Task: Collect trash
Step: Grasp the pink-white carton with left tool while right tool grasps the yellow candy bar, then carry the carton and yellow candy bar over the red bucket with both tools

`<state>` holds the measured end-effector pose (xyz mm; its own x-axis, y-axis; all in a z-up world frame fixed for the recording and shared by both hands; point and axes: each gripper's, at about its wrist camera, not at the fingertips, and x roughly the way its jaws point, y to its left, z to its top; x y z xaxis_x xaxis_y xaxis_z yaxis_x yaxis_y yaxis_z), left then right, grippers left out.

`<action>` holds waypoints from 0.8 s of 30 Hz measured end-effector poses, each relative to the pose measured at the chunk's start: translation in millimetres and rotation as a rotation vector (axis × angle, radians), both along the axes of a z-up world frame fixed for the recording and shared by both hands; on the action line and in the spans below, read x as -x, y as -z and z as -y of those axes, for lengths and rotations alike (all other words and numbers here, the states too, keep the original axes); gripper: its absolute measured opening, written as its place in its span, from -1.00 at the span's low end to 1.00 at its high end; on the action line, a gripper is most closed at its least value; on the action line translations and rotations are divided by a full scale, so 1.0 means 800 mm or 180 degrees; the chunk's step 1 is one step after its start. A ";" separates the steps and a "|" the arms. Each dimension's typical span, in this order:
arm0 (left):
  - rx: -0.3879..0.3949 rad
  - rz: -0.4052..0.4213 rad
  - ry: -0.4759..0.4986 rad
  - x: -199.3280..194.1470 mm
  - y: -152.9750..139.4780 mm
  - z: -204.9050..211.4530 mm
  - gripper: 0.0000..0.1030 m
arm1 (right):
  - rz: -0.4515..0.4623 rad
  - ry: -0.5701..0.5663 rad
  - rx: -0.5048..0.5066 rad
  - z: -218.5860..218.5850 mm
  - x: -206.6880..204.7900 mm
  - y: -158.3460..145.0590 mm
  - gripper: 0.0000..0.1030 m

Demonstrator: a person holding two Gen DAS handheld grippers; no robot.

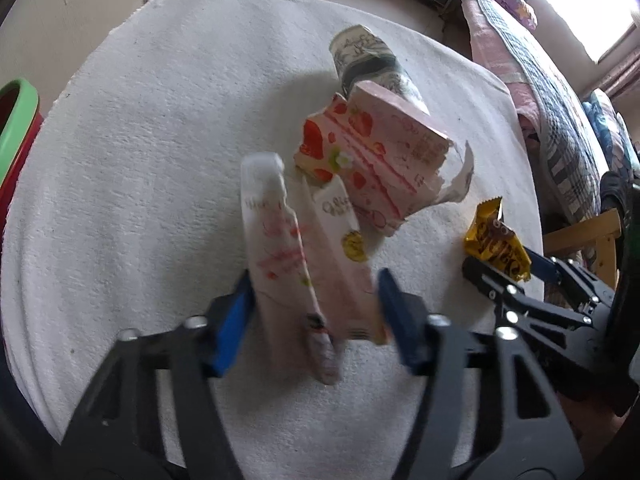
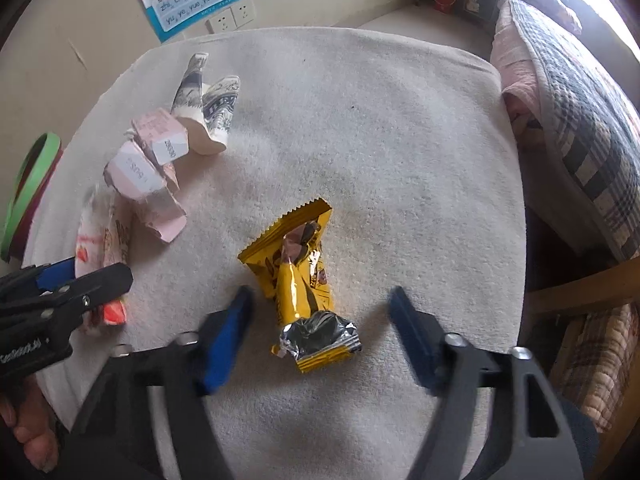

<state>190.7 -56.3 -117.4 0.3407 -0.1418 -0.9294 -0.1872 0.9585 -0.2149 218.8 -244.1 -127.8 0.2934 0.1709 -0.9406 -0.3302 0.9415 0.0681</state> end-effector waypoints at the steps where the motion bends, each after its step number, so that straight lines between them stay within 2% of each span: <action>1: -0.0009 0.0018 0.0015 0.001 -0.001 0.001 -0.05 | 0.0016 -0.0009 -0.0004 0.001 0.001 -0.001 -0.06; 2: 0.0006 0.0032 0.0030 0.001 -0.002 0.002 -0.12 | 0.0027 -0.0002 -0.0018 0.002 0.001 -0.003 -0.27; 5: 0.0019 0.0087 0.0078 0.002 -0.007 0.005 -0.26 | 0.0031 0.0007 -0.0049 0.004 0.000 -0.005 -0.46; 8: 0.0034 0.0104 0.0120 0.003 -0.011 0.006 -0.33 | 0.0039 -0.0011 -0.0095 0.002 0.001 -0.009 -0.49; 17: -0.0014 0.0207 0.0114 0.009 -0.029 0.004 -0.33 | 0.0138 -0.0068 -0.0148 -0.007 0.016 -0.034 -0.50; 24: -0.0052 0.0326 0.0029 0.024 -0.047 -0.019 -0.33 | 0.0245 -0.0109 -0.0223 -0.022 0.028 -0.062 -0.50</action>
<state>171.6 -41.0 -79.9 0.4329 -0.1305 -0.8920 -0.1564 0.9636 -0.2169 196.7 -226.1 -78.4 0.3571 0.2466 -0.9009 -0.3689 0.9233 0.1066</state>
